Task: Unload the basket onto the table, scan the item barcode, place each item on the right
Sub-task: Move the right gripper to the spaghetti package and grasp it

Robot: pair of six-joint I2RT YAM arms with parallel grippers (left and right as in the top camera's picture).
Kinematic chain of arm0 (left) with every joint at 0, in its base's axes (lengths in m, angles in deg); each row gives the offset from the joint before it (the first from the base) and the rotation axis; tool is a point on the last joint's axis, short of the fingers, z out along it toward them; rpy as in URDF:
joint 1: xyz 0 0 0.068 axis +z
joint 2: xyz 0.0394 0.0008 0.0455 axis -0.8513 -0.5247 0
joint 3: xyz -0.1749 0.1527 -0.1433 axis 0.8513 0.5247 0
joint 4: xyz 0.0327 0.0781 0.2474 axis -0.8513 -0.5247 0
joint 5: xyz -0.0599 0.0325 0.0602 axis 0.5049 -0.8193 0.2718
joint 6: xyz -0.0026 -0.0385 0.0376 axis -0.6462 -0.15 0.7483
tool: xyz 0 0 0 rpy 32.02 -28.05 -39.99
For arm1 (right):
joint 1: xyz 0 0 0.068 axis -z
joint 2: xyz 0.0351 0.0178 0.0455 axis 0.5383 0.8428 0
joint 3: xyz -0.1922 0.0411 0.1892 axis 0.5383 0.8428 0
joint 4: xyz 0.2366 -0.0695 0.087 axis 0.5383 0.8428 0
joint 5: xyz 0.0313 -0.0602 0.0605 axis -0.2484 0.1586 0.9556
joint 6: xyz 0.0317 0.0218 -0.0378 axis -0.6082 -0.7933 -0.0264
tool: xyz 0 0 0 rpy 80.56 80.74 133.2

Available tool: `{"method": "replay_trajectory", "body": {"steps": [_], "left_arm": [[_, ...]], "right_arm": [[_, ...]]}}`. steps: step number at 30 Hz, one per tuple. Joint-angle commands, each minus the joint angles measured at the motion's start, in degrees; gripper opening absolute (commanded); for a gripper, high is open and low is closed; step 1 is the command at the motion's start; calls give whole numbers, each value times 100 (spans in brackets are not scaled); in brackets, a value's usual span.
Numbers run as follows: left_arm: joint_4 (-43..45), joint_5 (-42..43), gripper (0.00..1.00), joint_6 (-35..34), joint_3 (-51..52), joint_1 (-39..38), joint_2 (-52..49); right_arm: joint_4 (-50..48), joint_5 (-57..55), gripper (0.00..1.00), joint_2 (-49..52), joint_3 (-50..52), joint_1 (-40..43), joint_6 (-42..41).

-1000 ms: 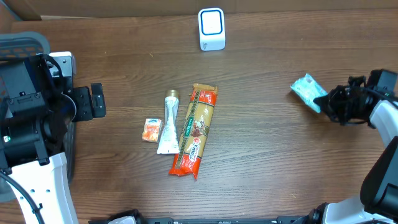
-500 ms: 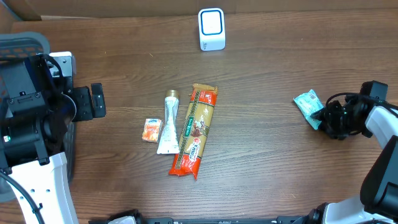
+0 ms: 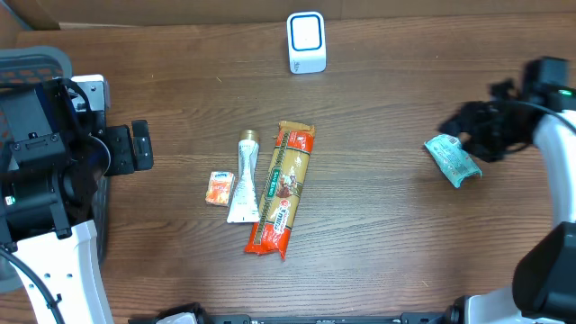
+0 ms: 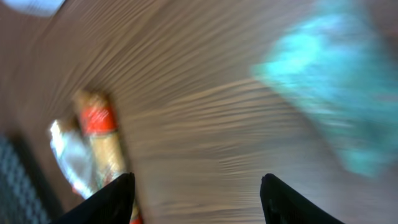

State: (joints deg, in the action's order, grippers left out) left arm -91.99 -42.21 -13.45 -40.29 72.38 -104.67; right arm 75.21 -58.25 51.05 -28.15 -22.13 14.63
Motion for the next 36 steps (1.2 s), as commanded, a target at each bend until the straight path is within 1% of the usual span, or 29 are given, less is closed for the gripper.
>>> {"method": "replay_trajectory", "body": {"steps": [1, 4, 5, 8, 11, 16, 21, 25, 28, 30, 32, 35, 36], "left_arm": [[9, 26, 100, 66, -79, 22, -9], [9, 26, 100, 66, -79, 22, -9], [9, 26, 100, 66, -79, 22, -9], [9, 26, 100, 66, -79, 22, -9], [9, 26, 100, 66, -79, 22, -9], [9, 26, 100, 66, -79, 22, -9], [9, 26, 100, 66, -79, 22, -9], [9, 26, 100, 66, -79, 22, -9], [9, 26, 100, 66, -79, 22, -9], [9, 26, 100, 66, -79, 22, -9], [9, 26, 100, 66, -79, 22, -9], [9, 26, 100, 66, -79, 22, -9], [9, 26, 100, 66, -79, 22, -9]], "right_arm": [[-256, 505, 69, 181, -57, -992, 271], [-614, 505, 72, 444, -50, -1725, 26], [-879, 503, 72, 643, -46, -2140, -199], [-1349, 503, 72, 1021, -35, -2806, -570], [-1617, 501, 72, 1270, -35, -3178, -820], [-1934, 483, 72, 1585, -35, -3550, -1056], [-2214, 234, 70, 1926, -33, -3864, -1456], [-2426, 245, 70, 2138, -31, -4050, -1720], [-2459, 264, 69, 2271, -31, -4177, -1720], [-2468, 262, 66, 2299, 0, -4245, -1738], [-2529, 258, 64, 2299, 61, -4304, -1884], [-2710, 175, 57, 2299, 216, -4387, -2153], [-2767, 114, 57, 2299, 278, -4411, -2291]]}}
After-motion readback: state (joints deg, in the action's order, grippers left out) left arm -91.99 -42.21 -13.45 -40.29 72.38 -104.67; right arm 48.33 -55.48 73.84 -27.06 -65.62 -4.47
